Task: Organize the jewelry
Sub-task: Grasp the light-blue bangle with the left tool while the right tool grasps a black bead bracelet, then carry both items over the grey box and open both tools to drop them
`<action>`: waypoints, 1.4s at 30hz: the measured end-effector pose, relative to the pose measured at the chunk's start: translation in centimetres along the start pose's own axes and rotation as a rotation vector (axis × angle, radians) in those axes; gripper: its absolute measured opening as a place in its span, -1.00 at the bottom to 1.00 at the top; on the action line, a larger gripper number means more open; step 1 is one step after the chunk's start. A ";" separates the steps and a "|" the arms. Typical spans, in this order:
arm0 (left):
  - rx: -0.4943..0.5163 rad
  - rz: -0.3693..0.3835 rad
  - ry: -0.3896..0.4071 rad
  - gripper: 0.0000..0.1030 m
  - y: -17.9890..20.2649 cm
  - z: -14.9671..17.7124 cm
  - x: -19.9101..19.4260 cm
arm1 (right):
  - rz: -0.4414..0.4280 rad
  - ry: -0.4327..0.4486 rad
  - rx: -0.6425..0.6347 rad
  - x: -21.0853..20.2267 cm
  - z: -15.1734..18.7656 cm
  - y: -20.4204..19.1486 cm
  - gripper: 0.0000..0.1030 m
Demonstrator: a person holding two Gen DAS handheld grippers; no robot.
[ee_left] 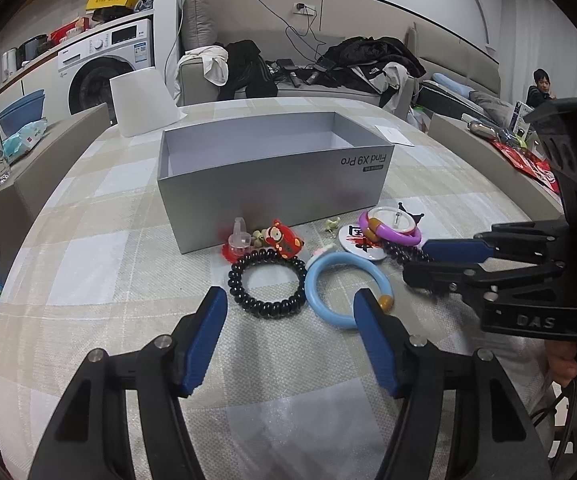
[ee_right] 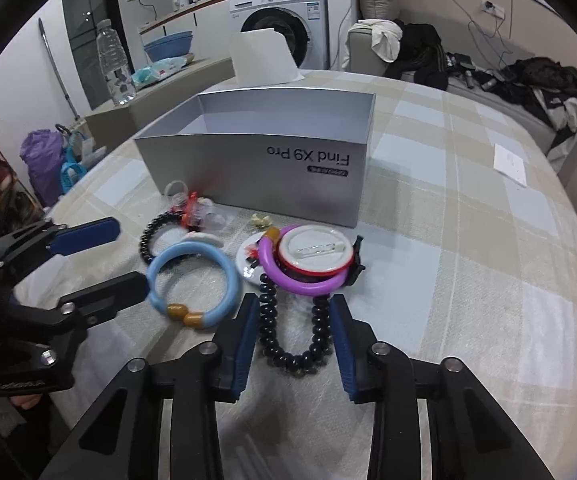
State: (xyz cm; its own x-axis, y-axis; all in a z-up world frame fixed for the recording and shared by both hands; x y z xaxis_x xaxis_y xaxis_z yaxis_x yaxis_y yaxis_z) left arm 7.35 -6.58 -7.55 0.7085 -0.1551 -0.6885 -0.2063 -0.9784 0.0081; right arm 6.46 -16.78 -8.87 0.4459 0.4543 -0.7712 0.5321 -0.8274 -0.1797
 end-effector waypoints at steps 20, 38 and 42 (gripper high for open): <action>0.036 0.019 -0.051 -0.93 1.3 -0.4 1.6 | -0.173 0.083 0.035 -2.9 -0.5 -1.6 -0.36; -0.078 -0.080 0.180 -0.93 -2.2 -5.5 -2.7 | -0.117 0.281 0.032 -6.2 -6.0 -0.9 -0.36; -0.097 -0.100 0.205 -0.93 -2.9 -7.2 -2.3 | -0.113 0.296 0.062 -5.8 -8.3 0.2 -0.36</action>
Point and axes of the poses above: each gripper's, at about its wrist camera, not at the fingertips, and x roughly the way its jaws point, y to its right, z to its underside, the point moved 10 cm from there along x, roughly the way its jaws point, and after that the axes turned 5 degrees about -z, right-handed, at the moved point
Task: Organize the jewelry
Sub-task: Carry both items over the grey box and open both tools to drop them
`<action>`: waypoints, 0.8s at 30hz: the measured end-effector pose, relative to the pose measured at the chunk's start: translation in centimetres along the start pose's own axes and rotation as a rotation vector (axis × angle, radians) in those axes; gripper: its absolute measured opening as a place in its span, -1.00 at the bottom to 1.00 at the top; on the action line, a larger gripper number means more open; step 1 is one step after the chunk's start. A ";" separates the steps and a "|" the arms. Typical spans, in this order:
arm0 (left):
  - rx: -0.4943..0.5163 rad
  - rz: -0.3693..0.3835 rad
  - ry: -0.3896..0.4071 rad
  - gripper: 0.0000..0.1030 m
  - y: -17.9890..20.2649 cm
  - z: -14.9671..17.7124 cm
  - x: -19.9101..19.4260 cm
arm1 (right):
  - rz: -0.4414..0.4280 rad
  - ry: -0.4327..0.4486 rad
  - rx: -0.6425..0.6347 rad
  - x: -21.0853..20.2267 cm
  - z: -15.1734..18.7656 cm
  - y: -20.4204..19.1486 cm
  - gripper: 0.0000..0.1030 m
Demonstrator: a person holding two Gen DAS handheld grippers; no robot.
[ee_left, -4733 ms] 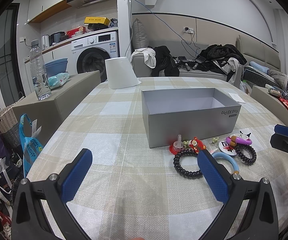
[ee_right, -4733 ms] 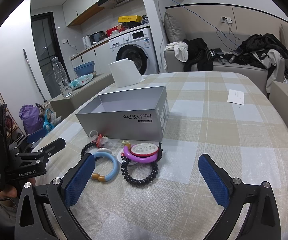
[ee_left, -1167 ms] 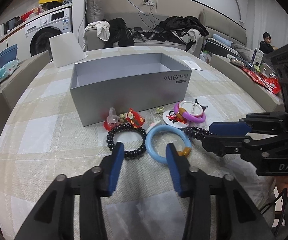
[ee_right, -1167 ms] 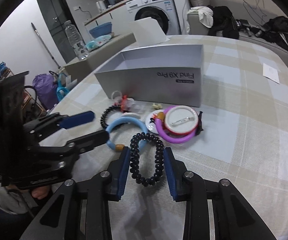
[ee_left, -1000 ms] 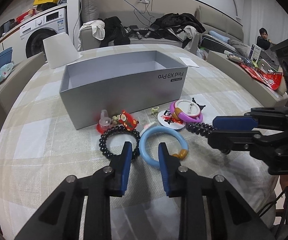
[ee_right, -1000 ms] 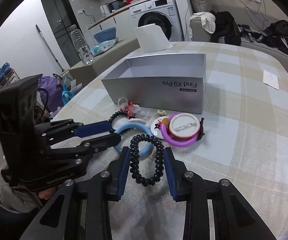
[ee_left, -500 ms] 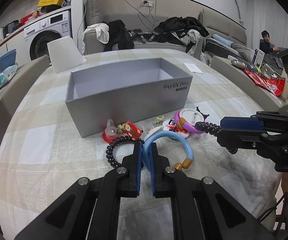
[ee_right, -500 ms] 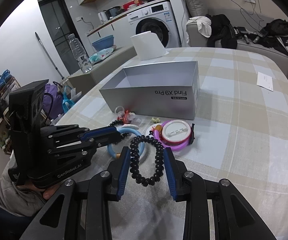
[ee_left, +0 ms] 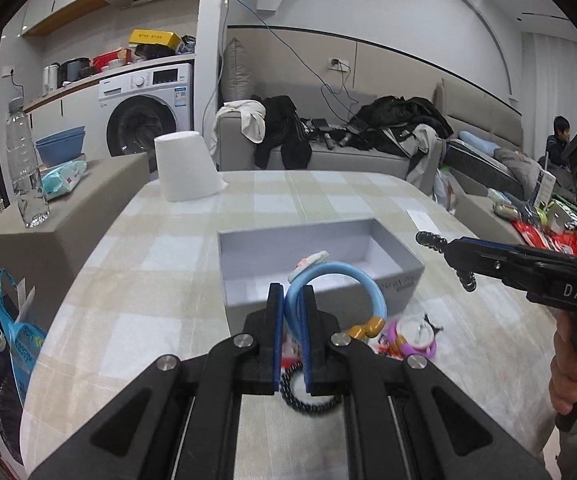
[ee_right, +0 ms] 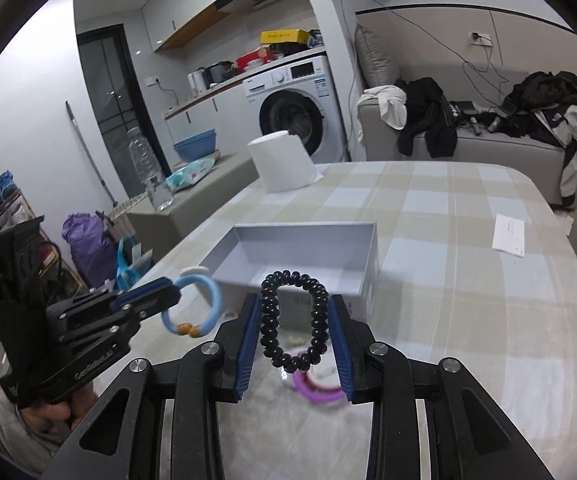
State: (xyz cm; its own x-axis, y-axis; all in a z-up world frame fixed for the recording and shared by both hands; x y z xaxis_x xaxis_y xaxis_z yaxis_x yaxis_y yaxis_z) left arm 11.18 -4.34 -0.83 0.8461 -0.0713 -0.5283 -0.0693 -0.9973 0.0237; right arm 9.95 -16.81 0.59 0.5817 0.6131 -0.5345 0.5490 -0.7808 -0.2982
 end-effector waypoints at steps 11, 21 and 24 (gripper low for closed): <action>-0.028 -0.060 -0.008 -0.93 -1.9 -1.0 3.7 | -0.027 -0.038 0.062 4.6 -2.3 0.8 -0.36; -0.021 -0.064 -0.059 -0.92 -1.4 -0.3 5.1 | 0.007 -0.076 0.052 7.3 -1.6 0.9 -0.27; -0.037 -0.035 -0.071 -0.82 -1.2 -0.2 4.5 | -0.002 -0.072 0.047 7.1 -1.7 0.8 -0.08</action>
Point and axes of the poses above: each gripper's, at about its wrist camera, not at the fingertips, and x roughly the way its jaws point, y to its right, z to its underside, the point moved 10 cm from there along x, roughly the way its jaws point, and after that the axes turned 5 degrees about -z, right-handed, at the moved point
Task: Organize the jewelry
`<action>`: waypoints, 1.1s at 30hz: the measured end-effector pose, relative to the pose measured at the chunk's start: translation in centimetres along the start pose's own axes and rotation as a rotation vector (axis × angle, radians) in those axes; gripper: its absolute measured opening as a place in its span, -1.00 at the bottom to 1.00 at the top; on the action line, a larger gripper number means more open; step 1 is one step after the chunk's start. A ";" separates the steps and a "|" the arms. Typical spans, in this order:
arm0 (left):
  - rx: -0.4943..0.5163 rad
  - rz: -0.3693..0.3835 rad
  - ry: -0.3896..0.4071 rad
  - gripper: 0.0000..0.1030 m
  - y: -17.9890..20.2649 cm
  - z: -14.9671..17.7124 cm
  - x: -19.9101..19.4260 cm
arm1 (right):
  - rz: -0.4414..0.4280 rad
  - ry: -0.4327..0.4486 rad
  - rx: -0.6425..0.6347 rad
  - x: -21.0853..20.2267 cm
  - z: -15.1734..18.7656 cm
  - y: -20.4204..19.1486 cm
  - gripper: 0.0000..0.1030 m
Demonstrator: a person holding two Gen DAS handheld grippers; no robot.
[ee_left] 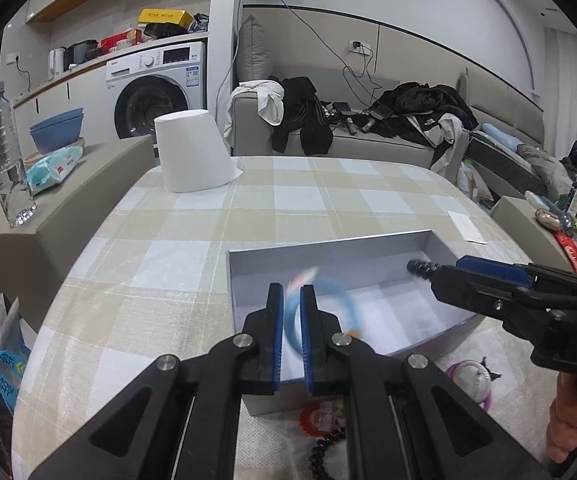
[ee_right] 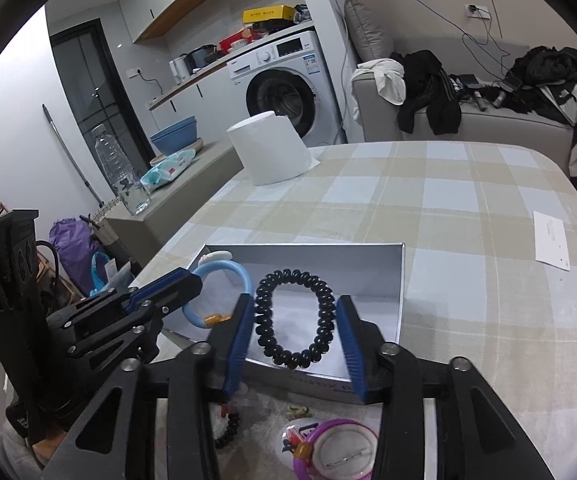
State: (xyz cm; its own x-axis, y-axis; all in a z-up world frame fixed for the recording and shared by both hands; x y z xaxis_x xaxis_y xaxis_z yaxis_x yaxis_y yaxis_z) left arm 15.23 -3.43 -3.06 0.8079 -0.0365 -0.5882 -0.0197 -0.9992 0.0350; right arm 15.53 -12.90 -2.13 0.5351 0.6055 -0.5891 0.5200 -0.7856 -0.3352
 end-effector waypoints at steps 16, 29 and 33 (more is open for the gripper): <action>-0.061 0.028 0.018 0.98 -0.9 2.5 -5.3 | 0.161 0.013 -0.011 -5.8 4.9 2.7 1.00; -0.059 0.018 -0.104 0.98 -0.7 6.3 -2.6 | 0.077 -0.121 -0.016 -3.5 8.9 1.7 0.66; -0.069 0.020 -0.109 0.98 -0.8 6.6 -2.6 | 0.073 -0.119 -0.029 -3.5 9.1 1.6 0.38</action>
Point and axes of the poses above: each gripper's, at about its wrist camera, not at the fingertips, and x roughly the way its jaws point, y to its right, z to its underside, the point moved 10 cm from there along x, roughly the way its jaws point, and after that the axes turned 5 degrees about -z, right-handed, at the moved point
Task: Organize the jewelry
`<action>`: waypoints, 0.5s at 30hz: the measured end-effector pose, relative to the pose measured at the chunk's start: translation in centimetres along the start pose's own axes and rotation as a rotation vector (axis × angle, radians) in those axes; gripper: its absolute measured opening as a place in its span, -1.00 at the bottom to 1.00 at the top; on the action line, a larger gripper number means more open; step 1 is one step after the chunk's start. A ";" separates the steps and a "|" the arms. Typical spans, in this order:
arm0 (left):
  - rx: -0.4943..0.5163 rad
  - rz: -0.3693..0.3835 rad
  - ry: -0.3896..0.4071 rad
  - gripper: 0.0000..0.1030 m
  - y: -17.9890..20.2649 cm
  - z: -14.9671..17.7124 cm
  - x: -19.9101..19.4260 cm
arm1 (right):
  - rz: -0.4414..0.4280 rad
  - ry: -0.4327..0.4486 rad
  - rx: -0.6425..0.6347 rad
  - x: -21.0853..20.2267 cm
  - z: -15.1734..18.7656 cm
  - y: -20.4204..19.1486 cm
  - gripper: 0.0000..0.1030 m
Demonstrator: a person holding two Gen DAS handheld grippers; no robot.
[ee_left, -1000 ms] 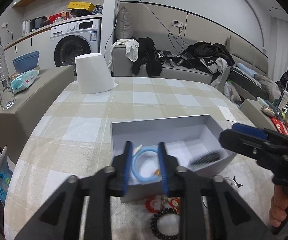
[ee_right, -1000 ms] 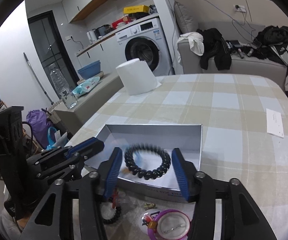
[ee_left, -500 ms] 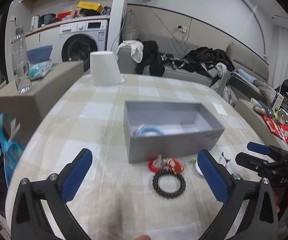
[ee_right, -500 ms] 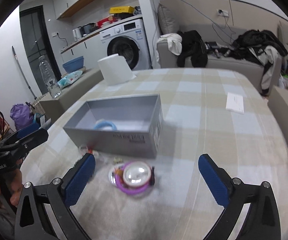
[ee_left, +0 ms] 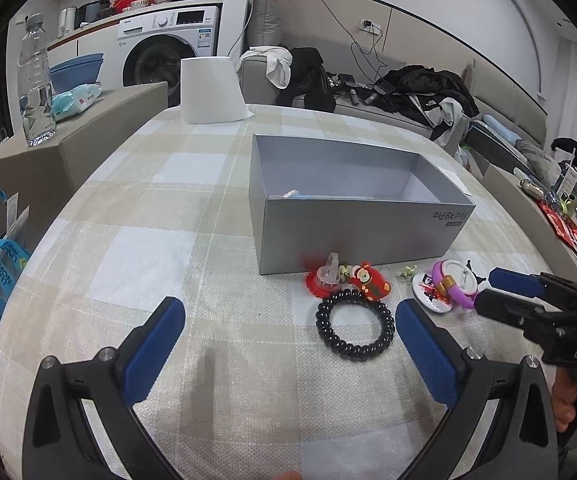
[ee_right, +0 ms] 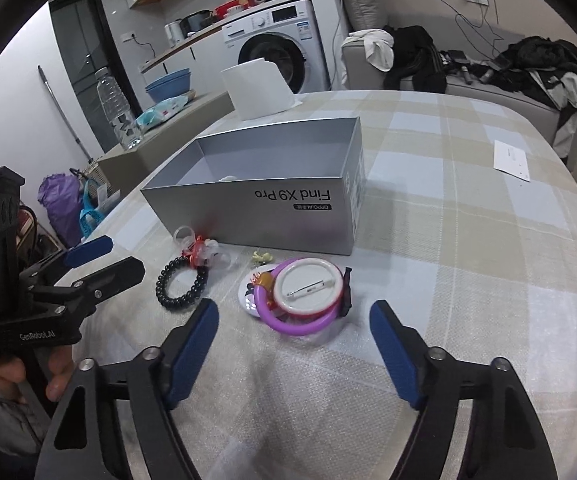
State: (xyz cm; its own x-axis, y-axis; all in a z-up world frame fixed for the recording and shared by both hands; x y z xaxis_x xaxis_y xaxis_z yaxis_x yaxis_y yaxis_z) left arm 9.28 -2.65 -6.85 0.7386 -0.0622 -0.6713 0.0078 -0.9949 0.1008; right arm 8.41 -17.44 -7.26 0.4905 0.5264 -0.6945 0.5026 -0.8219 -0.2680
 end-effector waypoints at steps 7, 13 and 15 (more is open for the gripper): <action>0.011 -0.003 -0.001 0.98 0.1 0.3 0.0 | 0.008 0.010 0.072 0.0 -0.3 2.0 -0.10; 0.015 -0.004 -0.003 0.98 0.2 0.4 0.1 | 0.009 -0.003 0.072 0.4 -0.4 2.0 -0.23; 0.015 -0.004 -0.004 0.98 0.2 0.4 0.1 | 0.016 -0.013 0.056 0.7 -0.3 1.8 -0.23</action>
State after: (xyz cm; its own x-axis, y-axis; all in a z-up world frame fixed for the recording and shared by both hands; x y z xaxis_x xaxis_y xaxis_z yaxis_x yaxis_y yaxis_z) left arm 9.12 -2.84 -7.20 0.7360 -0.0584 -0.6745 0.0007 -0.9962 0.0870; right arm 9.83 -18.49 -8.01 0.4885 0.5103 -0.7078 0.4541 -0.8413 -0.2931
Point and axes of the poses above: each gripper's, at about its wrist camera, not at the fingertips, and x roughly the way its jaws point, y to its right, z to its underside, the point moved 10 cm from there along x, roughly the way its jaws point, and after that the axes turned 5 degrees about -z, right-handed, at the moved point
